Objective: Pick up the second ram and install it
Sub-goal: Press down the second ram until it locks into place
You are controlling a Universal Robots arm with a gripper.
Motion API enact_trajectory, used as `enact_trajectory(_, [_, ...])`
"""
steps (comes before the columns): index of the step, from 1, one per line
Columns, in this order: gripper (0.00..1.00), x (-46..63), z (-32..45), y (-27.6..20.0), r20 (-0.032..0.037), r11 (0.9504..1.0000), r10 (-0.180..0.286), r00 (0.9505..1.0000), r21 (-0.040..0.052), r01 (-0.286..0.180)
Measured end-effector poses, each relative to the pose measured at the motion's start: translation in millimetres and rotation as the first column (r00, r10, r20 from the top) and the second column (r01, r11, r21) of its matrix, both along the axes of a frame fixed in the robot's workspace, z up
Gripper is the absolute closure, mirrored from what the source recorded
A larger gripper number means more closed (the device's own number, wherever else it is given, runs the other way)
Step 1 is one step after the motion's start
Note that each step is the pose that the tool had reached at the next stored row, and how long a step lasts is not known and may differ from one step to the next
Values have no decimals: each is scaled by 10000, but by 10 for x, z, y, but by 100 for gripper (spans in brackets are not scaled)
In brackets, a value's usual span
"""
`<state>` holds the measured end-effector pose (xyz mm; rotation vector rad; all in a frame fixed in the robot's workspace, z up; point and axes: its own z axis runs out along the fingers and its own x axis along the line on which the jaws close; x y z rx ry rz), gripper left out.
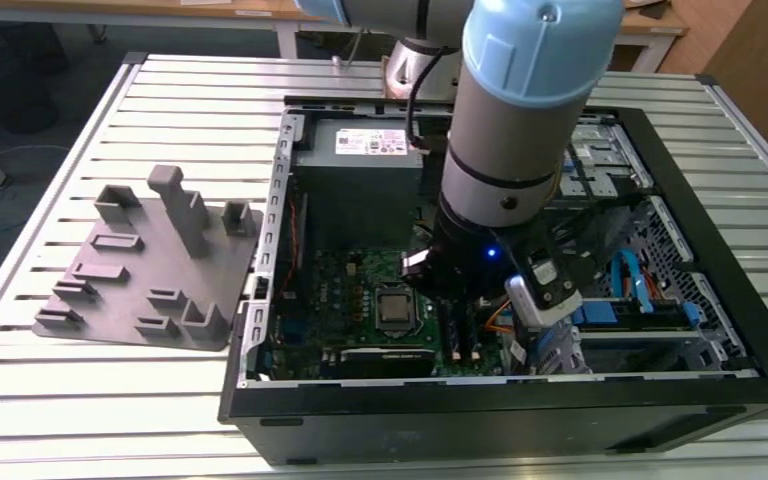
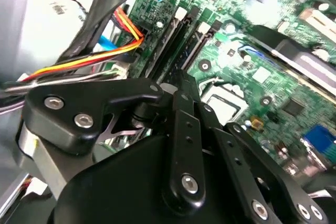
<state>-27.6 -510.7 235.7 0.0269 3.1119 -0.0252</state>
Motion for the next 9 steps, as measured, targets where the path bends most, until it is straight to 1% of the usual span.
enact_trajectory(4, [93,0,194,0,-2,10000,0,10000,-5,0])
enact_trajectory(5, [93,0,232,0,-3,10000,0,10000,-6,0])
enact_trajectory(6, [93,0,250,-1,-3,10000,0,10000,-7,0])
enact_trajectory(9, [93,0,252,0,-1,10000,0,10000,-1,0])
